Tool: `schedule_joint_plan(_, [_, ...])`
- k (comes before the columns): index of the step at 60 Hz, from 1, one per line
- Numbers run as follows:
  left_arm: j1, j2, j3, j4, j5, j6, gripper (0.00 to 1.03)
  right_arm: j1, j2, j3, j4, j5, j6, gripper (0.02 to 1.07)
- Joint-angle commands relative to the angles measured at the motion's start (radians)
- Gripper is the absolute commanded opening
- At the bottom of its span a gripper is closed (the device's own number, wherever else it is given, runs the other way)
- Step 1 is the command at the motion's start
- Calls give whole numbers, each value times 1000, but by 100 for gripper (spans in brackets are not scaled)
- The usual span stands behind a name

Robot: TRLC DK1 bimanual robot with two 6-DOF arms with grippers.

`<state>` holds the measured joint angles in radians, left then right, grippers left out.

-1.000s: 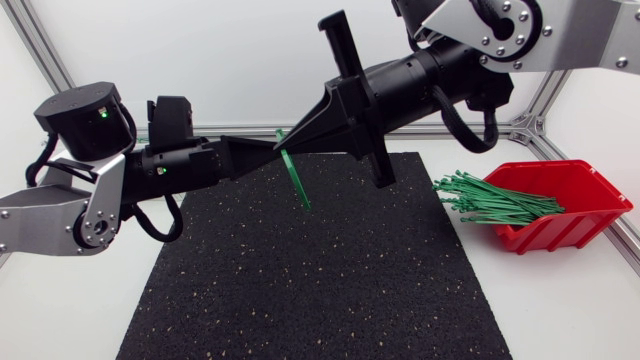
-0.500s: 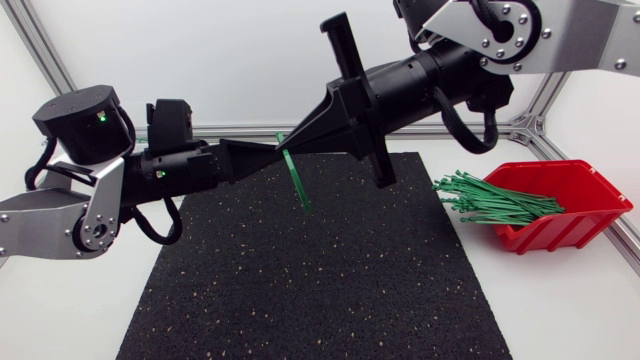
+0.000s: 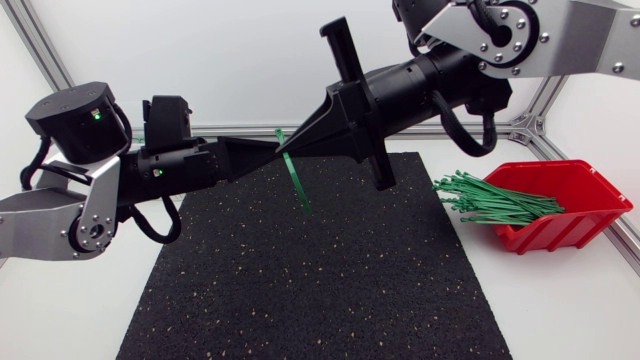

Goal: Take a green cable tie from the red box, thread the tail through the head to close it, then place it in the transparent bin on the left.

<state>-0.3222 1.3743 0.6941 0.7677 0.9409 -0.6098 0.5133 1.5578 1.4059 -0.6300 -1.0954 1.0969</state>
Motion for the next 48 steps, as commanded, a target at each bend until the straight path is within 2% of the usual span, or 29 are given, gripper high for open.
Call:
schedule_joint_plan(1, [-8,-3,-28,18,10,-7,4,-4,-12,-21,7,-1,29,8])
schedule_joint_plan(48, [-14,-3,-25,18,10,4,4,-4,-19,-19,10,-1,29,8])
